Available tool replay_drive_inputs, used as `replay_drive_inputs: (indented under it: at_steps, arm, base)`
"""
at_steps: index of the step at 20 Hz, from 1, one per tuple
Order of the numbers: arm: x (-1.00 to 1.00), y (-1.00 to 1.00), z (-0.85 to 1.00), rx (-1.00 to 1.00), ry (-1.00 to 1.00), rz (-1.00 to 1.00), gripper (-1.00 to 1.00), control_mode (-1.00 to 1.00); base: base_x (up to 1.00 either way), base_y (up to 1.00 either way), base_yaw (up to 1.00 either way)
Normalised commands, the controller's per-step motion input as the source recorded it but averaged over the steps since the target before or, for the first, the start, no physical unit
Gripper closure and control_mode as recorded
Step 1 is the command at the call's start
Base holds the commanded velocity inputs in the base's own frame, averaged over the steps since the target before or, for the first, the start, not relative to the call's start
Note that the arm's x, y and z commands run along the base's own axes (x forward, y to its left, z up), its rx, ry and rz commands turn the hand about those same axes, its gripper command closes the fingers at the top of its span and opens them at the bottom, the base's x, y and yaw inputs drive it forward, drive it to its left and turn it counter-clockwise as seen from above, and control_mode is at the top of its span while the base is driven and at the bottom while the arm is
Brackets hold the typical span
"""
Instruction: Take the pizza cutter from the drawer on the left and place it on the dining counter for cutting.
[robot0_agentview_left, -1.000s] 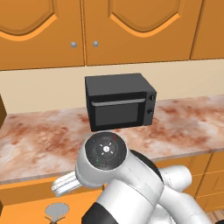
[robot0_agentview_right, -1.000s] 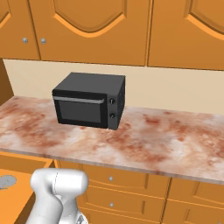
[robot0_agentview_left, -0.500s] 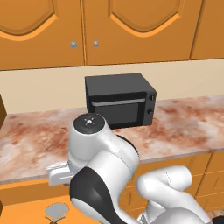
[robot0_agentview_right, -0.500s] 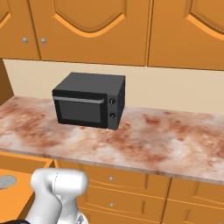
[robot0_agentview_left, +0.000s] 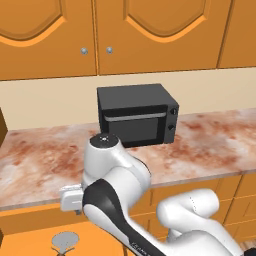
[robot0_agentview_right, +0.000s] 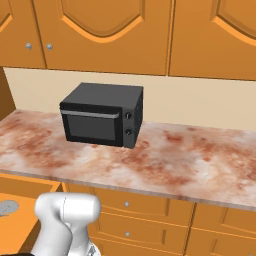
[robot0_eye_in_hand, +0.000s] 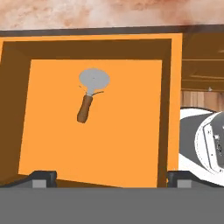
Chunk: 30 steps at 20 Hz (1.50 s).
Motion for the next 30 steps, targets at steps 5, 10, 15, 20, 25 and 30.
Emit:
replay_drive_inputs:
  at_steps: [5,10,15,20,25,30]
  arm:
    - [0.20,0.20,-0.36,-0.03,0.09,-0.01,-1.00,-1.00]
    - [0.20,0.36,-0.38,-0.05,0.08,0.00,-1.00,-1.00]
    - [0.11,0.32,-0.42,-0.07,0.00,-0.02,-1.00,-1.00]
    - [0.05,0.14,-0.33,0.00,0.01,-0.02,-1.00,-1.00]
    - [0.10,0.14,-0.24,0.00,0.01,0.00,-1.00,-1.00]
    - [0.13,0.11,-0.21,0.00,0.02,0.00,-1.00,-1.00]
  base:
    - [0.00,0.00,0.00]
    - [0.00,0.00,0.00]
    - [0.00,0.00,0.00]
    - [0.00,0.00,0.00]
    - [0.00,0.00,0.00]
    - [0.00,0.00,0.00]
